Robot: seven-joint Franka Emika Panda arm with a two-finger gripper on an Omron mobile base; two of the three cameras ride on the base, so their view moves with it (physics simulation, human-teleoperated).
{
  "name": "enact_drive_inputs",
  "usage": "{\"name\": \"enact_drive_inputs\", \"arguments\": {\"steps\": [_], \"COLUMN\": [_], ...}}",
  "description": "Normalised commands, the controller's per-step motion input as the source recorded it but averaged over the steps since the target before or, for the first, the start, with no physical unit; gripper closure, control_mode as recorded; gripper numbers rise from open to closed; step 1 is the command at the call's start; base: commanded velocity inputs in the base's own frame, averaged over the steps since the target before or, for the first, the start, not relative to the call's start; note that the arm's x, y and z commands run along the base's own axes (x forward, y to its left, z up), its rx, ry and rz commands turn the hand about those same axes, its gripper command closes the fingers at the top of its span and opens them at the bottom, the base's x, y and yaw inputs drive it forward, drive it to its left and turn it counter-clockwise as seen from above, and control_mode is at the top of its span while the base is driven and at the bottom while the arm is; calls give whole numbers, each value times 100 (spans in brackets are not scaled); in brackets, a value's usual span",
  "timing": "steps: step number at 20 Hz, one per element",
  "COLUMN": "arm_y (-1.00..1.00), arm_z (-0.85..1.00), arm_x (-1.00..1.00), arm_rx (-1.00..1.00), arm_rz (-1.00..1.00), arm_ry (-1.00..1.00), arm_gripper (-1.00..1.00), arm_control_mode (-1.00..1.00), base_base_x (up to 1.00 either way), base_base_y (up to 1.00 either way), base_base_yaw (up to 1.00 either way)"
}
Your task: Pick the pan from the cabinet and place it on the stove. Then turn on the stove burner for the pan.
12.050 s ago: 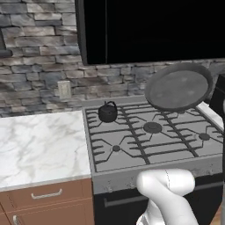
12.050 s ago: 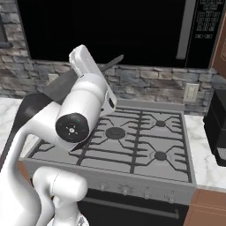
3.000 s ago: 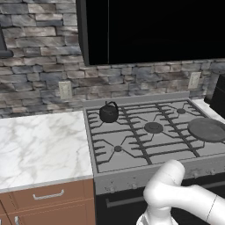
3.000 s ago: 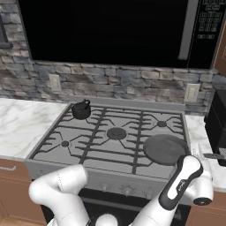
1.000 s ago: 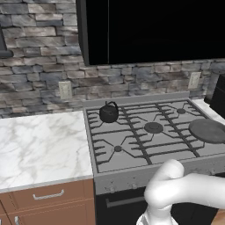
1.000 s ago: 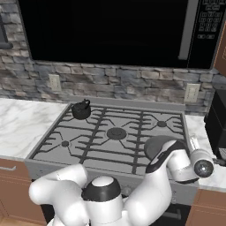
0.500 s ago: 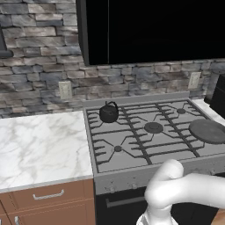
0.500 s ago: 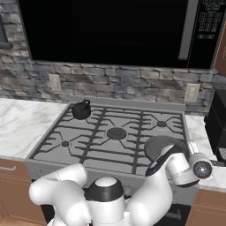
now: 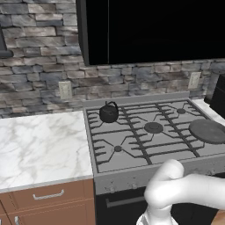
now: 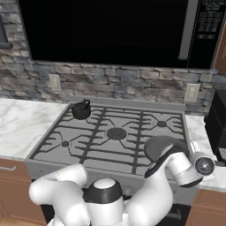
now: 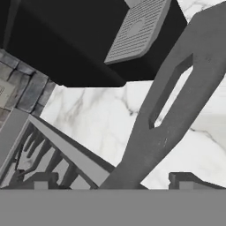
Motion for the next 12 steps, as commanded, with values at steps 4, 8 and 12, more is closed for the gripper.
{"name": "enact_drive_inputs", "arguments": {"steps": [4,8,12], "arm_y": [-5,-4,-1], "arm_z": [5,7,30], "arm_x": [-23,-30,-44], "arm_rx": [4,5,6], "arm_rz": [-1,-1,0], "arm_ry": [3,4,1], "arm_gripper": [-100,-100,-100], "arm_control_mode": [-100,-100,-100], "base_base_x": [0,0,0], "base_base_y": [0,0,0], "base_base_yaw": [0,0,0]}}
